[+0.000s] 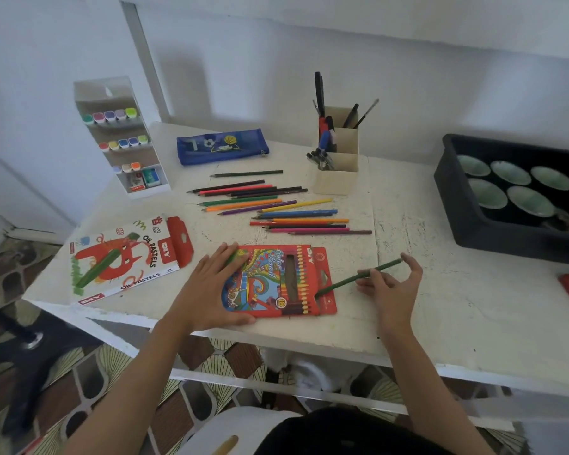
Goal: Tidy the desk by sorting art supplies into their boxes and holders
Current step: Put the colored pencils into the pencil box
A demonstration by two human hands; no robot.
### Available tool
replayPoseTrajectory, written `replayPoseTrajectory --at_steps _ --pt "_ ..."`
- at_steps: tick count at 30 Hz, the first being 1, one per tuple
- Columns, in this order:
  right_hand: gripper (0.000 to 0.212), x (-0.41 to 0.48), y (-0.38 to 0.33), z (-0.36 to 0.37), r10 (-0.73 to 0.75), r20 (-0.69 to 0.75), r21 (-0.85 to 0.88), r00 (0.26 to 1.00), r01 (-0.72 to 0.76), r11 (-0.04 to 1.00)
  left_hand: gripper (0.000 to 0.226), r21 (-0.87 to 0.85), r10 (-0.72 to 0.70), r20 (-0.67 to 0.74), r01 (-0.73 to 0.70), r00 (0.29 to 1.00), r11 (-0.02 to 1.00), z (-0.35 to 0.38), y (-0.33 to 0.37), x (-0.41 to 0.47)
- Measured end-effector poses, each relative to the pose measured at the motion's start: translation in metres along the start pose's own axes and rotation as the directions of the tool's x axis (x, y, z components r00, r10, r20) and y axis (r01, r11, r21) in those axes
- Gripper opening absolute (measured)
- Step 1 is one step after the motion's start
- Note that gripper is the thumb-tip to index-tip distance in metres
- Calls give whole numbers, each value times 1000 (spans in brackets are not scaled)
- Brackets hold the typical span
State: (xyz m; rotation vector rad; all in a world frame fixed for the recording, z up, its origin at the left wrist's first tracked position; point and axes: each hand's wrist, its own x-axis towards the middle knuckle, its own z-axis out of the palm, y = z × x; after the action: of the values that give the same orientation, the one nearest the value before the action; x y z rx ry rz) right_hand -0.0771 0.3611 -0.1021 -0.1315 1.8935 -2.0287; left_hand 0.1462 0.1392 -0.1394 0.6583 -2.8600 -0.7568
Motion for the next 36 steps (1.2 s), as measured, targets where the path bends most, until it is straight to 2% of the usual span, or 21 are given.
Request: replayPoseTrajectory --at_steps 3,6,9,12,15,19,23,25,28,32,34,36 --pt "24 -1 2 -1 -15 30 -88 999 18 996 113 -4 4 -10 -4 1000 1000 0 0 0" --pt "14 -2 1 -8 -34 174 -222 984 73 972 113 -9 3 -13 -3 1000 1000 1 0 0" --pt "12 -2 2 -12 -13 389 -474 921 213 854 112 -4 0 -9 0 1000 1000 0 0 0" --pt "17 1 7 -6 -1 507 -595 862 350 724 111 3 -3 -6 3 1000 1000 0 1 0" --pt "20 -2 14 6 -11 551 -619 834 418 664 110 2 -12 -3 12 1000 1000 0 1 0" --pt "12 -7 22 13 12 536 -624 844 386 680 110 8 -17 -5 17 1000 1000 0 1 0" --pt "8 1 9 10 115 584 -609 804 341 716 109 13 -20 1 20 1000 1000 1 -1 0" --pt "8 11 -2 13 75 558 -614 826 350 708 110 13 -17 0 17 1000 1000 1 0 0" --pt "10 33 -16 23 -54 532 -624 845 434 649 113 5 -14 -11 15 1000 1000 1 1 1" --pt "13 66 -25 52 -149 609 -626 779 587 513 112 -3 -11 -22 11 1000 1000 1 1 0" --pt "16 79 -21 68 -162 653 -634 740 651 417 111 -10 -11 -21 11 1000 1000 1 1 0" --pt "16 86 -14 80 -121 661 -676 741 657 334 110 -9 -13 -21 13 1000 1000 1 2 0"
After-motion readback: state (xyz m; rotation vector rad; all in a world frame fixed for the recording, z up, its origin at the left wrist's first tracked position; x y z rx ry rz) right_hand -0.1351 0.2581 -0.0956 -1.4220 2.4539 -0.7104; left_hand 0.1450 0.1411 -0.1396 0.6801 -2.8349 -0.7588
